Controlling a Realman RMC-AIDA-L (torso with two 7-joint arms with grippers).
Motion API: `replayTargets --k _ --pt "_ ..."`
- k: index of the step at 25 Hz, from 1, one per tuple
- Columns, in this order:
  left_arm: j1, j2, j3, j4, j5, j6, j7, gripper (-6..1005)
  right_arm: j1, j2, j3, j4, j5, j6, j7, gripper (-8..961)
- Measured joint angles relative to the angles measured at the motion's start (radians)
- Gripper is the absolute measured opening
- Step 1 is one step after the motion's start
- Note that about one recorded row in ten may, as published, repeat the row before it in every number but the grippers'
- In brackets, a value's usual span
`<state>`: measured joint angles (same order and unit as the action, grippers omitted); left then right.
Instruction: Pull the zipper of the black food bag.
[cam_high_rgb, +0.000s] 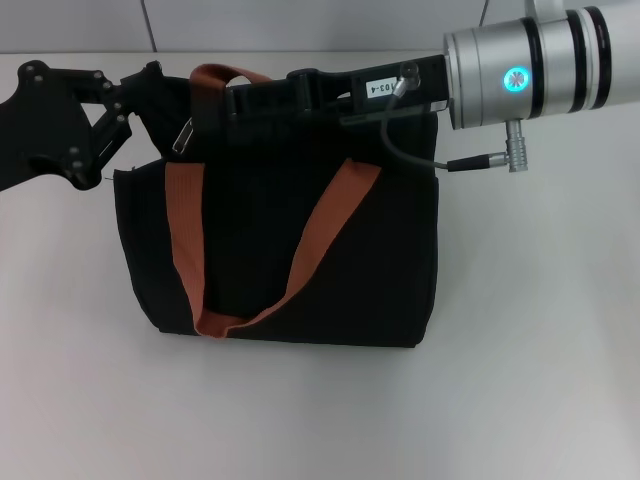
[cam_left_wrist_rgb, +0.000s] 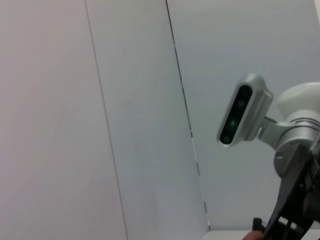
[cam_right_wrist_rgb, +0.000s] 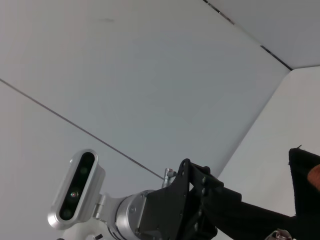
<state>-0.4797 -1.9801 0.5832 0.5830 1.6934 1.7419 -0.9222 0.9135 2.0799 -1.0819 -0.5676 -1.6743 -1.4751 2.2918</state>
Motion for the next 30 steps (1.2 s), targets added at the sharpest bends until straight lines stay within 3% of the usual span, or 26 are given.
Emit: replayTargets --k 16,20,30 --pt "-0.007 0.000 -0.005 0.011 0.000 0.026 -0.011 18 0.012 0.002 -0.012 0.003 0.001 0.036 0.011 715" --pt "-0.013 -0.001 -0.005 0.011 -0.017 0.034 -0.012 18 0.019 0.002 -0.030 0.007 0.001 0.054 0.028 478" --pt "-0.027 -0.009 0.002 0.011 -0.026 0.036 -0.022 17 0.023 0.002 -0.037 0.009 0.001 0.063 0.038 440"
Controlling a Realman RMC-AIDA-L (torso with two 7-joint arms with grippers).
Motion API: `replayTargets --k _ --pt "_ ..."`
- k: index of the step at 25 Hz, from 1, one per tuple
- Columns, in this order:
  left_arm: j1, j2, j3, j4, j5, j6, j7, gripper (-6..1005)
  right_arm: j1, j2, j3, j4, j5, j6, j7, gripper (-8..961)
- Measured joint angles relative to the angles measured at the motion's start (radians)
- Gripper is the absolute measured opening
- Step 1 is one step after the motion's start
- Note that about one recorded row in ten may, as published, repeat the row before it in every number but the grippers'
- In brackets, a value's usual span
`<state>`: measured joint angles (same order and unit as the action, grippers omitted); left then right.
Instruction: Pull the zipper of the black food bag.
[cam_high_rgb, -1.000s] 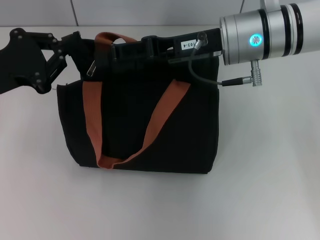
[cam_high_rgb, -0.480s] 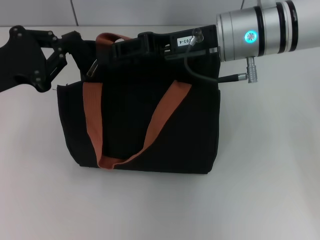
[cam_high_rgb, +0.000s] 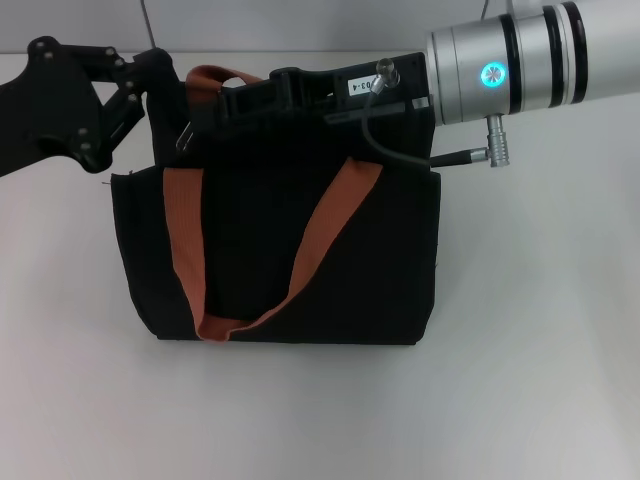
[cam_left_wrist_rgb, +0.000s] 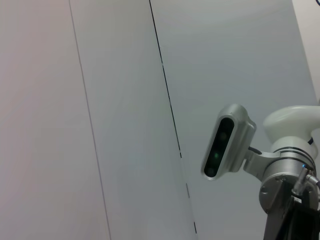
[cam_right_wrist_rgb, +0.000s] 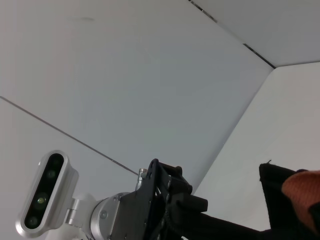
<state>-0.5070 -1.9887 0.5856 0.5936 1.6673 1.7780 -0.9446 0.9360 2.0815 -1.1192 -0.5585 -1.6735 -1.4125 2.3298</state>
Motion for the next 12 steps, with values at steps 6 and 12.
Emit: replayTargets --k 6,12 --pt "-0.008 -0.010 0.002 0.000 0.000 0.000 0.000 17 0.003 0.002 -0.024 -0.001 0.000 0.009 0.019 440" --pt "-0.013 -0.017 0.003 0.000 0.005 0.005 -0.002 18 0.006 0.003 -0.026 0.001 0.001 0.029 0.022 439"
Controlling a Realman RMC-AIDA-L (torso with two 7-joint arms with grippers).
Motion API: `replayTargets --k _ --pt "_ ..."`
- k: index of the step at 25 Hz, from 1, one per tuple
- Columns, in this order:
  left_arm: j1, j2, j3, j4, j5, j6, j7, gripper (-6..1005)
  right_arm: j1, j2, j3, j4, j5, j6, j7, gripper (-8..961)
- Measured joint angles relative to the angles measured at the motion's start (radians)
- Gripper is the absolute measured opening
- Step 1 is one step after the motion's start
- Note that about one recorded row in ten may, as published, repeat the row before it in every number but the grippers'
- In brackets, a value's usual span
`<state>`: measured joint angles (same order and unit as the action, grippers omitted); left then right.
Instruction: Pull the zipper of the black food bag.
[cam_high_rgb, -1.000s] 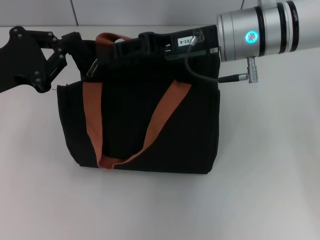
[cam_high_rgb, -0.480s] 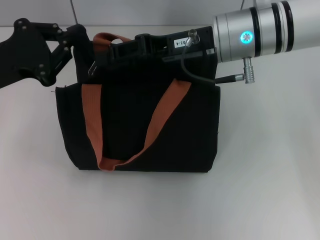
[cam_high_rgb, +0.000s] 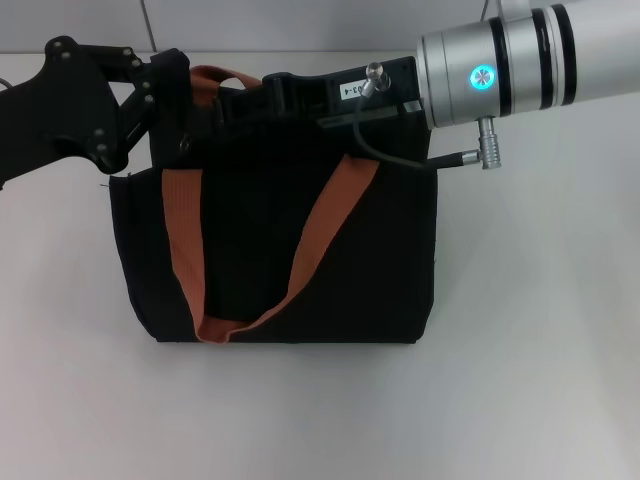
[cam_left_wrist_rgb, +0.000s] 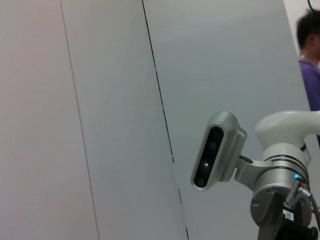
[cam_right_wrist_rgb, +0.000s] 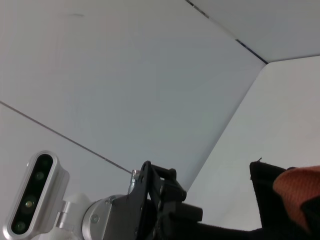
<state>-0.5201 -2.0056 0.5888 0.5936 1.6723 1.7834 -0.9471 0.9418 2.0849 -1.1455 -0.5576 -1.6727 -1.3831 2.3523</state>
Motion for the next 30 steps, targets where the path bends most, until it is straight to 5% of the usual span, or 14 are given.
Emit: replayTargets --k 23,30 --pt "-0.014 -0.010 0.005 0.000 -0.003 -0.004 -0.012 17 0.002 0.004 -0.013 -0.001 0.013 0.026 -0.006 437" --pt "-0.013 -0.010 -0.005 0.000 -0.006 -0.005 -0.014 18 0.004 0.004 -0.013 -0.001 0.014 0.022 -0.007 356"
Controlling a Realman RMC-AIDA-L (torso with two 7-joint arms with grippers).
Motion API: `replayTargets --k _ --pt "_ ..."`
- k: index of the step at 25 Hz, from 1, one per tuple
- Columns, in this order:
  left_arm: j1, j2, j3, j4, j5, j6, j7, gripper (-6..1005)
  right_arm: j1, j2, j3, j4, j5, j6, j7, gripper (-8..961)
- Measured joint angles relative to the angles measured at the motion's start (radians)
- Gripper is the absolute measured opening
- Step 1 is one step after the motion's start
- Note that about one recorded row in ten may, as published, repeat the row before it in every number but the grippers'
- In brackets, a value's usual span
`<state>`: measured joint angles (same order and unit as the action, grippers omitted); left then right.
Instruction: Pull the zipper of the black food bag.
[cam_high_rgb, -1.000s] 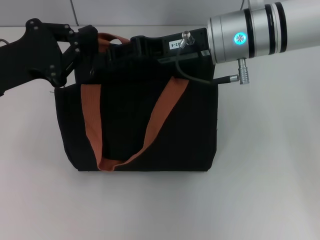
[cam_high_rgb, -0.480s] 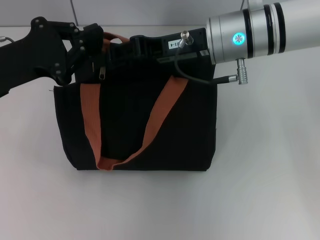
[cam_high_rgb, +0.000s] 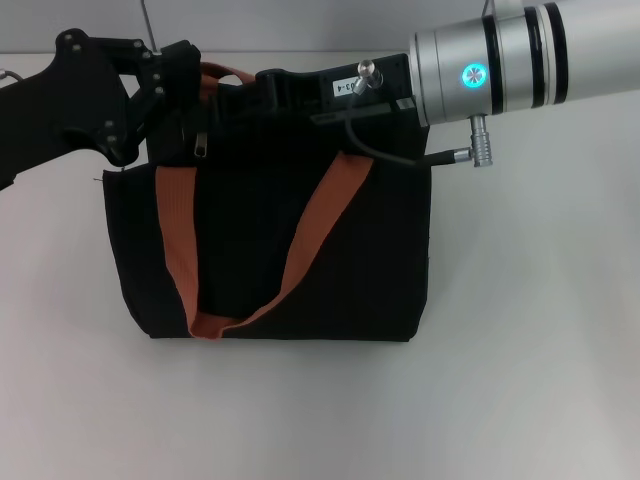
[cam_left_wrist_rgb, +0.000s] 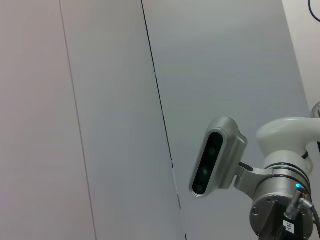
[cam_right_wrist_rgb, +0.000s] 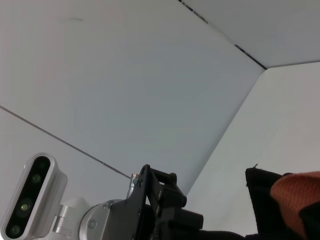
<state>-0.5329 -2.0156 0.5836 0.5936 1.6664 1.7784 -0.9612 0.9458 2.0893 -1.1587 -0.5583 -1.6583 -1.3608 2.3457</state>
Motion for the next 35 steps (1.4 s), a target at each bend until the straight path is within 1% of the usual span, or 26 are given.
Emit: replayTargets --k 15,29,35 --pt "0.004 -0.001 -0.005 0.000 -0.003 0.005 -0.010 17 -0.003 0.002 -0.013 0.000 0.026 -0.012 -0.003 361" --pt "-0.003 -0.003 -0.005 -0.001 -0.005 0.003 -0.010 17 0.001 0.002 -0.025 0.002 0.028 0.004 -0.004 329" --pt "-0.004 -0.004 -0.005 -0.001 -0.008 0.005 -0.010 18 0.008 0.002 -0.069 0.003 0.030 0.043 -0.005 316"
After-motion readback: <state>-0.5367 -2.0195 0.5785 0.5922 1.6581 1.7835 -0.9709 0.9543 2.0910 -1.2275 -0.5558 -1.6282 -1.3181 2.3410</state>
